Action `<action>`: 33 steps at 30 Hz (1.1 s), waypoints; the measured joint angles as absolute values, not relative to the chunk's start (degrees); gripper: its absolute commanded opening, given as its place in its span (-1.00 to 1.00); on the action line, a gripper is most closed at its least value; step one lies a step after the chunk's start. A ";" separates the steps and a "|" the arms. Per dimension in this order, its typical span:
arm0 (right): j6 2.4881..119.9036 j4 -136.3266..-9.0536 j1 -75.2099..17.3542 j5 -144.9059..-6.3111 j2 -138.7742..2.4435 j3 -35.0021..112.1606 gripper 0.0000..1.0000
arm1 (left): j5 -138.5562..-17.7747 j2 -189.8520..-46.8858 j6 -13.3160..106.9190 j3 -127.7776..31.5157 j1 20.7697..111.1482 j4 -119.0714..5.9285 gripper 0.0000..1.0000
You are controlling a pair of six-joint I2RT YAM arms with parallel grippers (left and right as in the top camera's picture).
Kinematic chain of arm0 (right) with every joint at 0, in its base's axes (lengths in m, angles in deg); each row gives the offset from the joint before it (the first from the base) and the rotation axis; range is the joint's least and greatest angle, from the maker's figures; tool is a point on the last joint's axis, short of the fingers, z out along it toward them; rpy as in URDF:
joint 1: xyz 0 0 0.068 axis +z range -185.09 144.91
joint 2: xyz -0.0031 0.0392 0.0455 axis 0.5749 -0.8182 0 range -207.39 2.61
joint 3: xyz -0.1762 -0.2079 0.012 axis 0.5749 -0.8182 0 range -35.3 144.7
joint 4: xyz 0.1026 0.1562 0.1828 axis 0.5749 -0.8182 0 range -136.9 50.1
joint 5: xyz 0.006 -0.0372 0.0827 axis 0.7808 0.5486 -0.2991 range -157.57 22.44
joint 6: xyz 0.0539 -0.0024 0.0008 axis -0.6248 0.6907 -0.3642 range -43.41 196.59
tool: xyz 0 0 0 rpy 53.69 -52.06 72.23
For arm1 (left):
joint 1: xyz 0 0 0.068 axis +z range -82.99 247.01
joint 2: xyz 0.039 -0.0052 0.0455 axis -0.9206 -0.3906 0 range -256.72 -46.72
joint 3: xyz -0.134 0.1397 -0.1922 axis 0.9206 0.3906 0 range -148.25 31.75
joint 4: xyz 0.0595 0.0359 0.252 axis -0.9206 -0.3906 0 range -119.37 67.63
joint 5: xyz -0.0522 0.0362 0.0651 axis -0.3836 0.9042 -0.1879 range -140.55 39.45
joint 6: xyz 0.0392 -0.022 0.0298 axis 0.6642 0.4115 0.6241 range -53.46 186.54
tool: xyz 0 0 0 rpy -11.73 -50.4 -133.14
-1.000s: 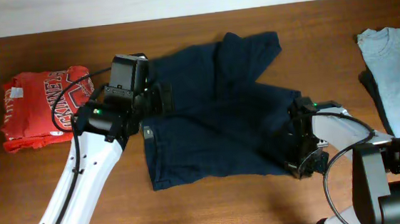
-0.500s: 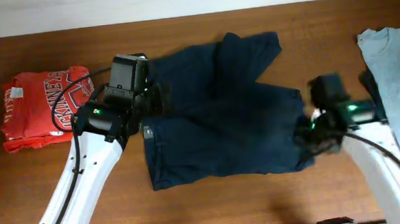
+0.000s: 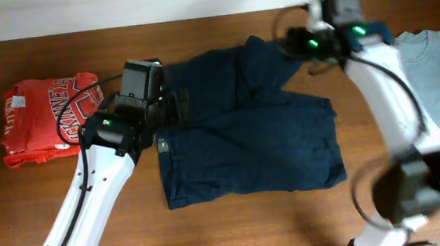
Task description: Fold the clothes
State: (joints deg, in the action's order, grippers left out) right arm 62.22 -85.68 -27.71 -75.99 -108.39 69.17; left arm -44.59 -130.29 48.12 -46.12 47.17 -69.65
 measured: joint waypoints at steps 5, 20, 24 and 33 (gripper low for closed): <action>60.80 -81.68 -21.70 -75.07 -125.46 81.67 0.57 | -44.59 -130.29 48.12 -46.12 47.17 -70.37 0.99; 50.92 -76.88 -15.13 -56.39 -137.13 85.15 0.10 | -44.62 -130.29 48.12 -46.12 47.17 -71.88 0.98; 50.60 -76.90 -15.13 -54.86 -138.27 85.15 -0.11 | -44.62 -130.29 48.12 -46.12 47.17 -72.10 0.98; 50.20 -79.87 -16.17 -53.63 -139.43 85.25 -0.64 | -44.59 -130.29 48.12 -46.12 47.17 -72.12 0.98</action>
State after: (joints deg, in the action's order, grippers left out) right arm 50.20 -79.87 -16.17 -53.63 -139.43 85.25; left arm -44.59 -130.29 48.12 -46.12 47.17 -72.12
